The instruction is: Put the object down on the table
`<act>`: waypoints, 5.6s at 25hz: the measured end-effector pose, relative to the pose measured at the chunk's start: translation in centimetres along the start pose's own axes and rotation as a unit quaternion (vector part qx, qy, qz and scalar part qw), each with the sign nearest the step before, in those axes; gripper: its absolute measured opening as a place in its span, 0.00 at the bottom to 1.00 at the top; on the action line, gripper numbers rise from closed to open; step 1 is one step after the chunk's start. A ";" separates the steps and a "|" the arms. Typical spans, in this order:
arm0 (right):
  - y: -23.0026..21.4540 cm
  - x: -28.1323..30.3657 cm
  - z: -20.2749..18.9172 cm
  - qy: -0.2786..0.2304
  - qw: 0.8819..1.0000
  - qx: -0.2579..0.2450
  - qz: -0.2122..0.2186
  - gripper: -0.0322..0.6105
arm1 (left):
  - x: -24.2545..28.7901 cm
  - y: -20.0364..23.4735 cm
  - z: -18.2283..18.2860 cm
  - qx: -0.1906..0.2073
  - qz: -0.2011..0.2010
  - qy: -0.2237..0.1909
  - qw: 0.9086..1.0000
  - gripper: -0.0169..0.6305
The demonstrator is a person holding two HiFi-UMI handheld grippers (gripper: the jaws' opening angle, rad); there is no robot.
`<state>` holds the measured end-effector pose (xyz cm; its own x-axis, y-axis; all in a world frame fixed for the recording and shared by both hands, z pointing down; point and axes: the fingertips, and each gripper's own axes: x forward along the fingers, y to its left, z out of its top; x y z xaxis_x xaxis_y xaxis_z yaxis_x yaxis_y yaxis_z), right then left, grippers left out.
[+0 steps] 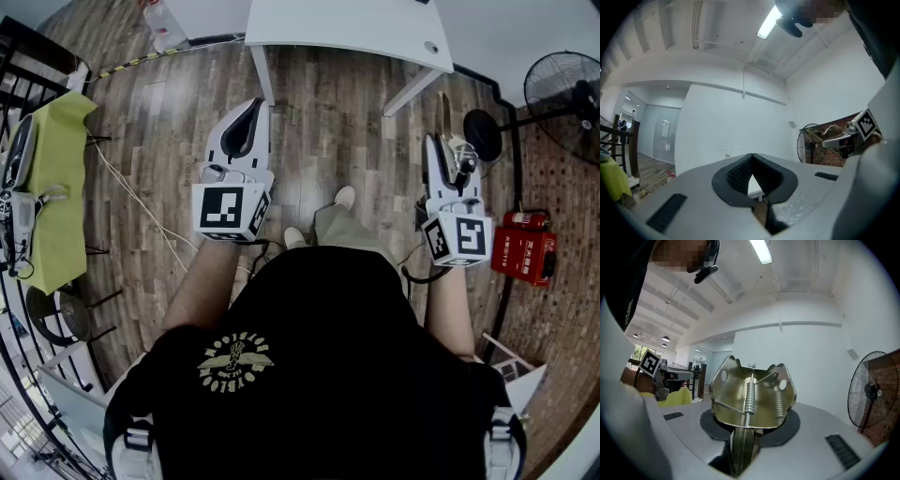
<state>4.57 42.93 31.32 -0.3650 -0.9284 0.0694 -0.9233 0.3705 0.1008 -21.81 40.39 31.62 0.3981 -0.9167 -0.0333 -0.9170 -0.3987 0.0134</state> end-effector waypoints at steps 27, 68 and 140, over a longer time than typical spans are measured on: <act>-10.0 7.9 -3.4 0.021 0.999 0.026 0.008 0.21 | 11.9 -1.0 -3.9 -0.017 -0.002 0.033 0.999 0.04; -23.3 15.9 -3.6 0.010 0.999 0.043 0.032 0.21 | 26.1 -3.0 -1.7 0.005 0.033 0.019 0.999 0.04; -25.1 37.7 -3.0 0.046 0.998 0.046 -0.008 0.21 | 47.5 8.1 -4.1 -0.010 -0.057 0.037 0.998 0.04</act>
<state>14.36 -1.30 34.37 -0.3424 -0.9259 0.1597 -0.9372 0.3485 0.0112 -10.27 -6.50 34.27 0.5011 -0.8646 0.0384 -0.8654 -0.5000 0.0335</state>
